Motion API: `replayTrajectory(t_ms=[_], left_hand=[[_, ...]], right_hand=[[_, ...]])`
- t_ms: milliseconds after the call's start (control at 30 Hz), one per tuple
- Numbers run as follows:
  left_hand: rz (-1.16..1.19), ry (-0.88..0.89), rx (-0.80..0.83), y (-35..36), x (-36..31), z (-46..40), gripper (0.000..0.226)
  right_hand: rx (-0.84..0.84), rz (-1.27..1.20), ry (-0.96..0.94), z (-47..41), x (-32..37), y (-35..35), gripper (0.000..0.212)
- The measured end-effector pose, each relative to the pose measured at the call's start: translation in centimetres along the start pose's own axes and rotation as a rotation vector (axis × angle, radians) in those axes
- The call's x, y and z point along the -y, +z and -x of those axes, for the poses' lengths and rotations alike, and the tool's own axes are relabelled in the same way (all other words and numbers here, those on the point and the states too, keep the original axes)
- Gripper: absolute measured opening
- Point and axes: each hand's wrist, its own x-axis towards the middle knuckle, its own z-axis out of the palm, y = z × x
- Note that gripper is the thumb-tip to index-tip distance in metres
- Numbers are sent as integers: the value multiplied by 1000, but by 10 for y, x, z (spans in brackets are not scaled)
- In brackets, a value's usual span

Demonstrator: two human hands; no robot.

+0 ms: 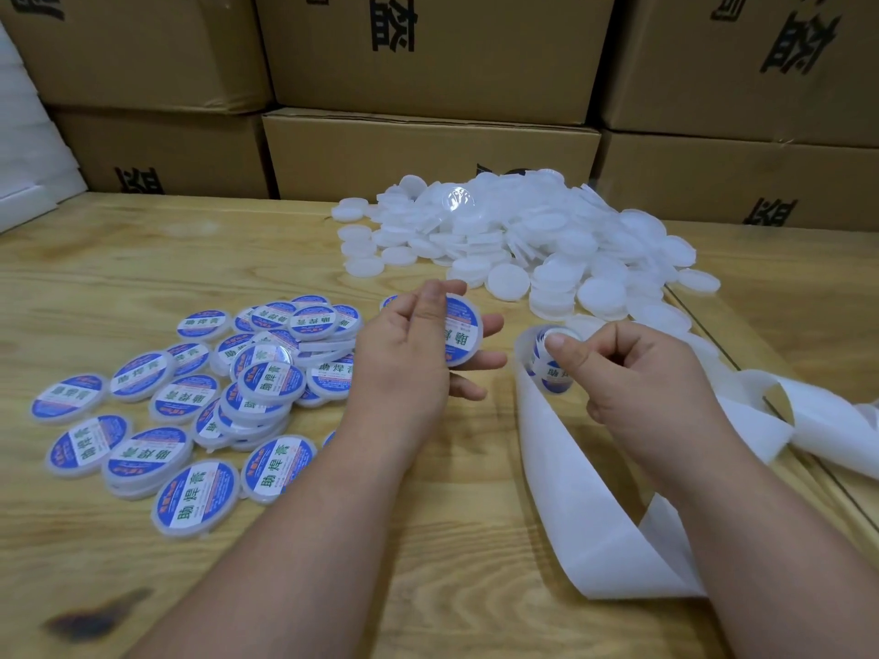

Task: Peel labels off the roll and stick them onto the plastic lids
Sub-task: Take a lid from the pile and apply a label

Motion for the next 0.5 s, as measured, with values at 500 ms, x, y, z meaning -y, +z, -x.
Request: replayTrajectory(t_ms=[500], left_hand=[[-929,194,-569,-71,-9,-27,13]], right_hand=[[-41,-7,-10,-5,-7,-4,33]])
